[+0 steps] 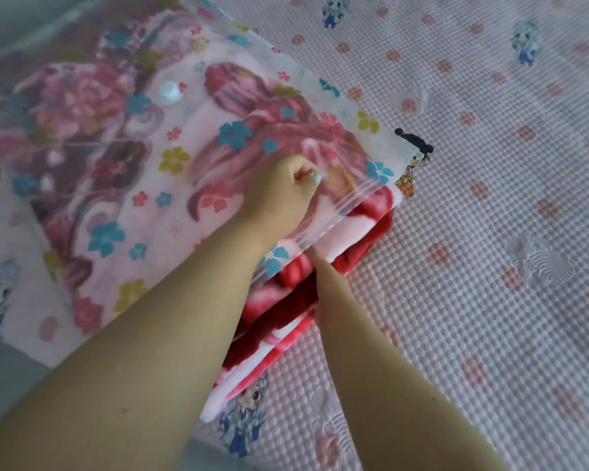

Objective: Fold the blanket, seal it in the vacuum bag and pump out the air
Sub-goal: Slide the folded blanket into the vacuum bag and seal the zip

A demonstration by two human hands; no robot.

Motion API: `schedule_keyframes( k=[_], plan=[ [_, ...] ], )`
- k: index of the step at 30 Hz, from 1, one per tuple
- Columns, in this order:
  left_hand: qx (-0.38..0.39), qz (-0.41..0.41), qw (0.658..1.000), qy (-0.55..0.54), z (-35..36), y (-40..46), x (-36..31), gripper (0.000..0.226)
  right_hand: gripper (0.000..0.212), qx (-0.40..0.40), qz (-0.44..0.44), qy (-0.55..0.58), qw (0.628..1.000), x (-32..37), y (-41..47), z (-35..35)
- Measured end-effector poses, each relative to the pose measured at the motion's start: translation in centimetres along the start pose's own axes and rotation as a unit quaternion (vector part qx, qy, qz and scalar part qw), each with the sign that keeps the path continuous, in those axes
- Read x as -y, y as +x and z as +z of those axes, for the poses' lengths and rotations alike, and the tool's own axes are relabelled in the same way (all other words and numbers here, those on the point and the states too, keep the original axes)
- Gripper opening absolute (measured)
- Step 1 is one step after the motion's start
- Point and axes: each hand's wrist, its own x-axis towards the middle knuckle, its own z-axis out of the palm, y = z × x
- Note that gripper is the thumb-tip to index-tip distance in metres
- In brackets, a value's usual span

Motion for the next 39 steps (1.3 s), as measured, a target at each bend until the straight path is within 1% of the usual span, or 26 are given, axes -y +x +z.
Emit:
schedule_keyframes(
  k=[2,3,5,7,9,11,12,15,18,20,23,25,27,29,31,33,34,36,37,39],
  plan=[
    [-0.049,-0.019,0.998,-0.016,-1.5,-2.2,1.2,0.009,0.08,0.029,0.01,-0.021,0.999,-1.9,-1.3,0.5],
    [-0.078,-0.03,0.996,-0.015,-2.4,-3.3,2.0,0.009,0.079,0.04,0.015,-0.031,0.999,-3.0,-1.9,0.8],
    [-0.125,-0.056,0.991,-0.006,-4.2,-5.6,3.8,0.01,0.086,0.074,0.041,-0.02,0.996,-4.9,-3.3,1.7],
    [-0.162,-0.085,0.983,0.019,-5.5,-7.9,5.6,0.014,0.093,0.107,0.041,-0.009,0.993,-6.5,-4.6,3.2],
    [-0.188,-0.105,0.976,0.029,-6.5,-9.8,7.2,0.019,0.105,0.103,0.035,-0.024,0.994,-7.5,-5.5,5.0],
    [-0.211,-0.124,0.969,0.032,-7.4,-11.7,8.6,0.02,0.116,0.083,0.031,-0.045,0.995,-7.9,-6.0,6.3],
    [-0.227,-0.134,0.964,0.032,-7.9,-12.6,9.3,0.019,0.115,0.069,0.021,-0.052,0.996,-8.0,-6.1,6.5],
    [-0.278,-0.169,0.945,0.015,-9.7,-15.4,11.7,0.015,0.092,0.023,-0.019,-0.072,0.997,-8.4,-6.3,6.4],
    [-0.32,-0.243,0.916,0.017,-11.1,-18.9,15.0,0.021,0.08,0.028,-0.015,-0.094,0.995,-10.6,-7.0,6.9],
    [-0.324,-0.309,0.894,0.007,-11.2,-20.8,17.6,0.026,0.064,0.037,-0.001,-0.086,0.996,-12.0,-7.0,7.1],
    [-0.299,-0.421,0.856,-0.012,-9.7,-23.1,21.2,0.038,0.044,0.031,0.01,-0.076,0.997,-12.6,-6.2,6.9],
    [-0.25,-0.47,0.841,-0.092,-8.3,-23.9,22.8,0.044,0.03,0.04,0.007,-0.061,0.997,-12.4,-5.6,6.7],
    [-0.201,-0.491,0.82,-0.213,-6.9,-24.5,23.5,0.048,0.02,0.051,0.009,-0.015,0.999,-12.3,-5.3,6.6],
    [-0.172,-0.508,0.792,-0.291,-5.9,-24.9,23.9,0.052,0.016,0.067,0.008,0.012,0.998,-12.3,-5.4,6.4],
    [-0.173,-0.507,0.769,-0.349,-5.1,-25.1,24.2,0.044,0.014,0.09,-0.006,0.008,0.996,-12.4,-5.7,6.4],
    [-0.174,-0.494,0.741,-0.421,-4.7,-25.3,24.0,0.036,0.021,0.115,-0.005,-0.016,0.993,-12.7,-6.1,6.4],
    [-0.176,-0.479,0.739,-0.44,-4.5,-25.5,23.9,0.033,0.028,0.133,0.003,-0.035,0.991,-12.8,-6.4,6.5],
    [-0.188,-0.443,0.755,-0.446,-4.0,-26.0,24.1,0.029,0.037,0.165,0.017,-0.073,0.983,-13.4,-7.2,7.0],
    [-0.198,-0.427,0.763,-0.442,-3.9,-26.2,24.2,0.029,0.034,0.161,0.015,-0.085,0.983,-13.6,-7.6,7.3],
    [-0.213,-0.412,0.775,-0.429,-3.7,-26.6,24.4,0.032,0.016,0.123,-0.011,-0.088,0.988,-13.6,-7.4,8.2]
  ],
)
